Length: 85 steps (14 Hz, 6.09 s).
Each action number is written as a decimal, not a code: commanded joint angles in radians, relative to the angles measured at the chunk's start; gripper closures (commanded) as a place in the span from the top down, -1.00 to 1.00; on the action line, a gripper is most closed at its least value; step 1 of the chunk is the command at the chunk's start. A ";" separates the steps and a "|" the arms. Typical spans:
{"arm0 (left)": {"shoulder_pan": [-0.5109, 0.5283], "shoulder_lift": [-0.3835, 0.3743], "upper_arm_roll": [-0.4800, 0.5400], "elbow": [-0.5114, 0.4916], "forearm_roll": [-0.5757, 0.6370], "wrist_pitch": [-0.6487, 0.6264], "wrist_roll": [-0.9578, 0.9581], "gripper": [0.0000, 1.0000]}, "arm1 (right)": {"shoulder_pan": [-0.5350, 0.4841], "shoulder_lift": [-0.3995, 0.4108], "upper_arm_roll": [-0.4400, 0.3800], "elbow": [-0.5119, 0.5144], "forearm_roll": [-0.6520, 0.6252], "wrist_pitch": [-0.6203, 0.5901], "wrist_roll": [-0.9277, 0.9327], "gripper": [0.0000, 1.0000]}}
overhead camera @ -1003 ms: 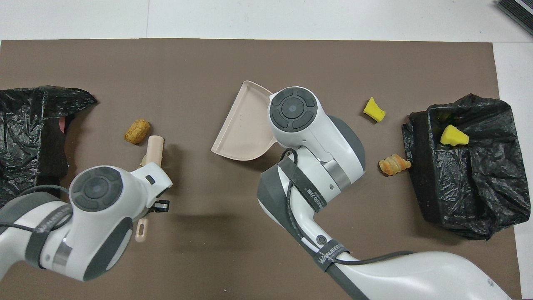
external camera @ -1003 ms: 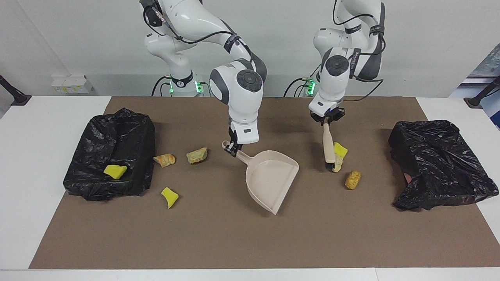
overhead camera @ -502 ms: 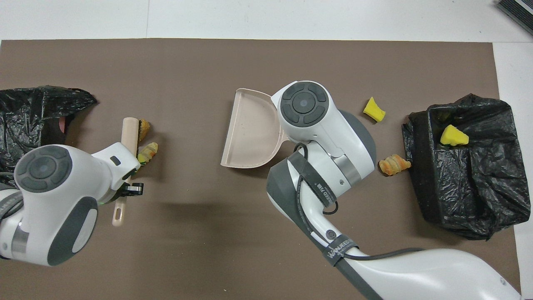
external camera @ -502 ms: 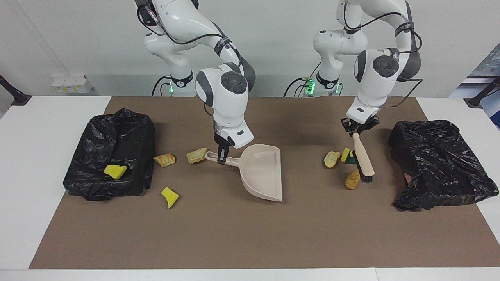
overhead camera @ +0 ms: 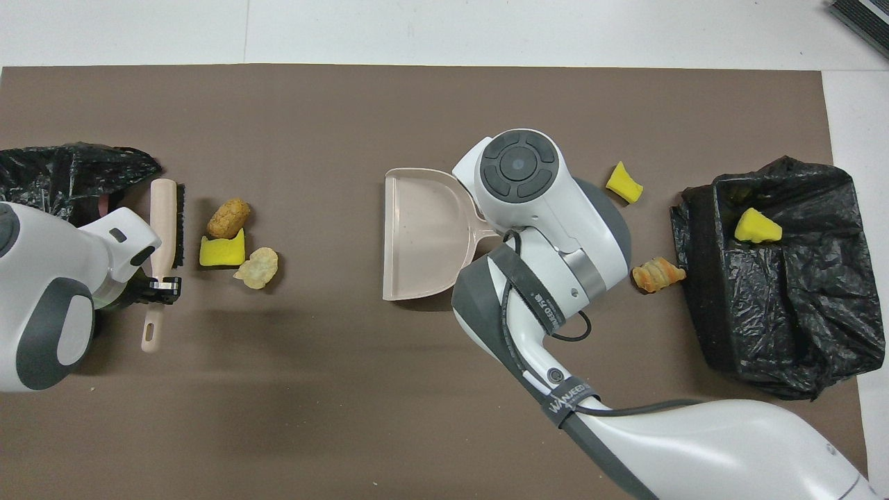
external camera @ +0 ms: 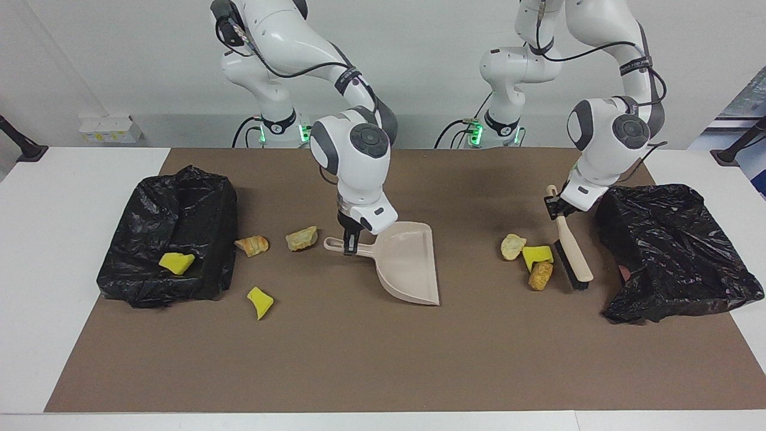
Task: Sweep and dump trash in bin
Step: 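Sweep bread and sponge pieces into the dustpan with the left gripper's brush, then carry the dustpan with the right gripper over the black bag and tip it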
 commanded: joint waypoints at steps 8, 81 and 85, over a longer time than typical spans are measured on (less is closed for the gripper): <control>-0.194 -0.014 -0.016 -0.056 -0.180 0.090 -0.365 -1.00 | 0.005 -0.052 0.032 -0.091 0.023 -0.043 -0.031 -1.00; -0.773 -0.133 -0.009 -0.240 -0.153 0.219 -0.691 1.00 | -1.016 -0.514 0.018 -0.307 0.029 0.028 -1.071 -1.00; -0.646 -0.110 -0.007 -0.174 -0.143 0.215 -0.569 1.00 | -1.009 -0.561 0.024 -0.396 -0.145 0.105 -0.945 -1.00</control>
